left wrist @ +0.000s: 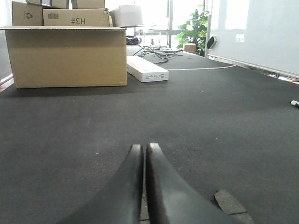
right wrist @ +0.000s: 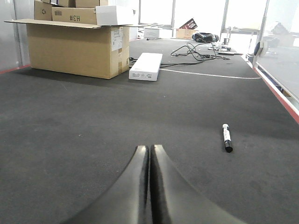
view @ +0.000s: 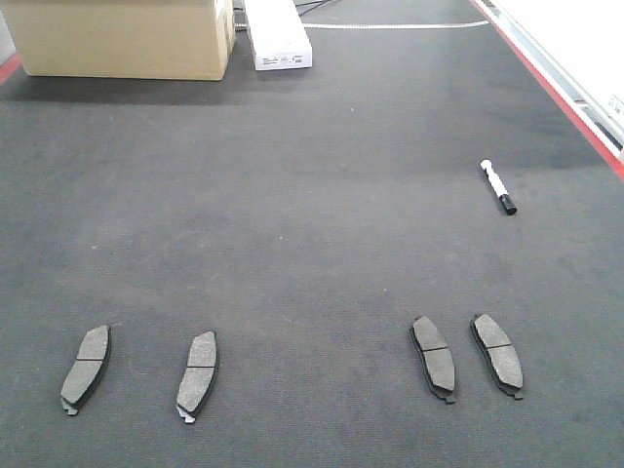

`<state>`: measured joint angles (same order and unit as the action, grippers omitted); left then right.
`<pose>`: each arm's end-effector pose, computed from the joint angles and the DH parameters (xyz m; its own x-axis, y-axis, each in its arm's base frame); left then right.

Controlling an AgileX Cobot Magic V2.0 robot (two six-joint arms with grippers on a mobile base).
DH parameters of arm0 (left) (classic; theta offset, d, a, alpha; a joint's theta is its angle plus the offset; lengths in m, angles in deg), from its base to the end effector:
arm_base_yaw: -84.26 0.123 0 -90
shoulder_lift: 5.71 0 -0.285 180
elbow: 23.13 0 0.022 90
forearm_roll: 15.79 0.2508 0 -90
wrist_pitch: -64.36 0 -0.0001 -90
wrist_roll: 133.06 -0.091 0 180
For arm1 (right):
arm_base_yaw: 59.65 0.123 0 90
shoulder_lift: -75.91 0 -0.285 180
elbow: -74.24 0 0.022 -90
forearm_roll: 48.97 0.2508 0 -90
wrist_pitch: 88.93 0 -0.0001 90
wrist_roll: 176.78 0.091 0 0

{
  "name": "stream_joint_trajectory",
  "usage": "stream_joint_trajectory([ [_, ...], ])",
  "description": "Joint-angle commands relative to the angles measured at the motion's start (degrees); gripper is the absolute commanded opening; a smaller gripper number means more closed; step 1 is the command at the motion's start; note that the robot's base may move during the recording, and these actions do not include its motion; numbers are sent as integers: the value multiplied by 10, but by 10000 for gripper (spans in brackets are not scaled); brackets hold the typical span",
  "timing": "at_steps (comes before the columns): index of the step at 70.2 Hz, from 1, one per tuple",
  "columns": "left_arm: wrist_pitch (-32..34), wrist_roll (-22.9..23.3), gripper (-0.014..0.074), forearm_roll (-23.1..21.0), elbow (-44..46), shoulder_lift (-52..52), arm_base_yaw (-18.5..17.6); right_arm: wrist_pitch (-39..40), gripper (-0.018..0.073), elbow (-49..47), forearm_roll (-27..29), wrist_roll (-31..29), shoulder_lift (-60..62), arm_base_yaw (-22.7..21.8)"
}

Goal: Move and align brake pads A on conveyor

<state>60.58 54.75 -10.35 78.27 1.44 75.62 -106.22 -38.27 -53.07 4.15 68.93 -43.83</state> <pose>0.0561 -0.0079 0.1997 0.0024 -0.0424 -0.9991 0.1443 0.9887 -0.0416 0.0427 0.0101 0.2432 -0.0157 -0.0586 -0.9982 -0.2533 0.9660 -0.0527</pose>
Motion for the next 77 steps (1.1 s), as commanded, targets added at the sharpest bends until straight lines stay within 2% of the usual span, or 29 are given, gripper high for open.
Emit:
stream_joint_trajectory([
  [1, 38, -2, -8, -1, 5, -9, 0, 40, -9, -15, -1, 0, -7, -2],
  [41, 38, -2, -7, -1, 5, -9, 0, 30, -9, -15, -8, -9, -7, -5],
  [47, 38, -2, -7, -1, 5, -9, 0, 30, -9, -14, -8, -9, -7, -27],
  [55, 38, -2, -7, -1, 5, -9, 0, 21, -9, -14, -23, -9, -7, -85],
  [63, 38, -2, -7, -1, 5, -9, 0, 21, -9, 3, -17, 21, -5, -134],
  [77, 38, -2, -7, -1, 5, -9, 0, 123, -9, 106, -18, 40, 4, -145],
])
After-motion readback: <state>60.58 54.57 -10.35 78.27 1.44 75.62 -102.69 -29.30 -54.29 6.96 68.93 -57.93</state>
